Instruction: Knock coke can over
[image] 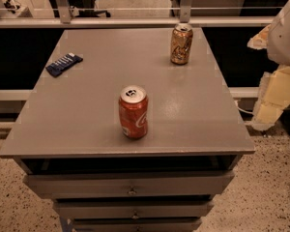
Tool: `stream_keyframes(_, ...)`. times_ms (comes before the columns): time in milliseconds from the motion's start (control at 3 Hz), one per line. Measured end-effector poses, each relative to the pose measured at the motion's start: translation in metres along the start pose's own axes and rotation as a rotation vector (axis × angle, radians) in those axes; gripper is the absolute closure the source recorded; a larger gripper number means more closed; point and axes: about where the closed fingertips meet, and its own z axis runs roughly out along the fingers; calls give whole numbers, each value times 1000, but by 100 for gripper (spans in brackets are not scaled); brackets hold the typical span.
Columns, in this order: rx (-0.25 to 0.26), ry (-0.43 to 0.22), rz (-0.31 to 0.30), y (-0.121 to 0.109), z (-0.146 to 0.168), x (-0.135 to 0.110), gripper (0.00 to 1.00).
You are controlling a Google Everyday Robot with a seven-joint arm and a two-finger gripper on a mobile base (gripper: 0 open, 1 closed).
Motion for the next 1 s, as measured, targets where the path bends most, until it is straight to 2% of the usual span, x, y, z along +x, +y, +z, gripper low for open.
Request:
stream_keyframes(333, 7, -12, 1, 1, 1, -2, 0)
stream_keyframes(667, -11, -104, 16, 1, 21, 0, 0)
stream_keyframes(1000, -41, -298, 23, 1, 48, -17, 0)
